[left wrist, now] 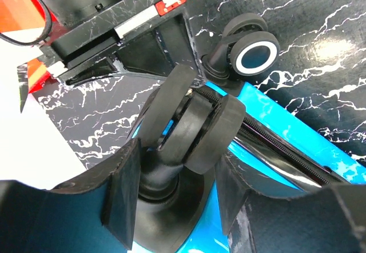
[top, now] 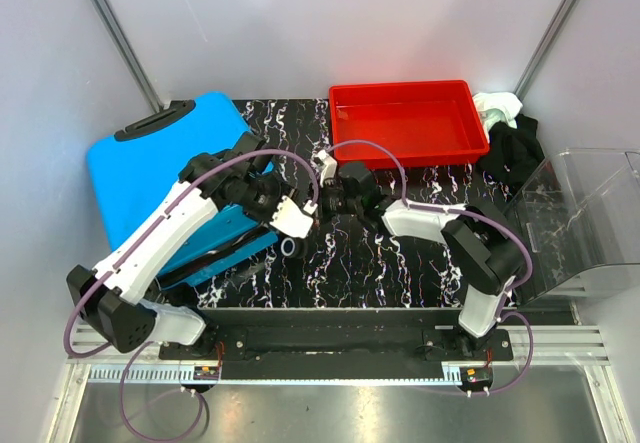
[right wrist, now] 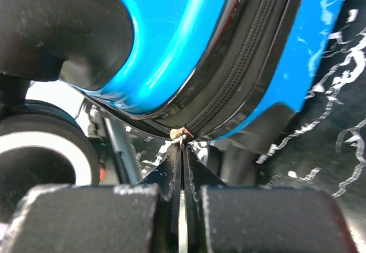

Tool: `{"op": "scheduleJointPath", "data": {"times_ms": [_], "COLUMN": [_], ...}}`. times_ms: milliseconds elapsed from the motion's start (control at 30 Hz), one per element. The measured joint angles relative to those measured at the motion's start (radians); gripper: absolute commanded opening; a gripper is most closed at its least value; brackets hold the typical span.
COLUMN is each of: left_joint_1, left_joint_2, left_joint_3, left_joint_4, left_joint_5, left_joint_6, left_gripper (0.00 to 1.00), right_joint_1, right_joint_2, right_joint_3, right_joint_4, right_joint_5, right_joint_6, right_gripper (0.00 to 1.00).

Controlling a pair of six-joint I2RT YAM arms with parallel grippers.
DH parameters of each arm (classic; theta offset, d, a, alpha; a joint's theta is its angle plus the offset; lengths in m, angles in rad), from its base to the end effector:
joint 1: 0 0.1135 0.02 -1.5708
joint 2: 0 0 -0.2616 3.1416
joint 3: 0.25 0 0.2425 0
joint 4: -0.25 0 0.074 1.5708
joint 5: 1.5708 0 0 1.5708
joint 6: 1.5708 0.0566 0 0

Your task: Open, take out, and arrange the luggage

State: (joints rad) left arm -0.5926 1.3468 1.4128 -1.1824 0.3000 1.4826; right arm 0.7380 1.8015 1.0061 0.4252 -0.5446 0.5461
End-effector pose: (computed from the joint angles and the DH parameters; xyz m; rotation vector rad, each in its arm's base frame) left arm 0.1969 -0.1527 0.3288 2.2892 1.2455 -0.0961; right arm 0.2771 0.2917 0.1981 -0.6027 2.0584 1.3348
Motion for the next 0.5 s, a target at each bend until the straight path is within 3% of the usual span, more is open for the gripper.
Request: {"op": "scheduleJointPath", "data": {"times_ms": [133, 500], "left_joint_1": [0.000, -0.010], "left_joint_2": [-0.031, -0.140], "left_joint_3": [-0.006, -0.005], "left_joint_4": [0.008, -0.161], "left_joint_5": [0.027, 0.074], "left_joint_6": [-0.030, -0.174], "left_gripper": [0.00, 0.00], "right_joint_1": [-0.018, -0.109], "right_joint_2": [-0.008, -0.008], "right_joint_3": [0.035, 0.116], "right_joint_4": [-0.092, -0.283], "right_joint_5": [0.009, 0.098], "right_joint_6": [-0.095, -0.338], "right_gripper": [0.00, 0.00]}}
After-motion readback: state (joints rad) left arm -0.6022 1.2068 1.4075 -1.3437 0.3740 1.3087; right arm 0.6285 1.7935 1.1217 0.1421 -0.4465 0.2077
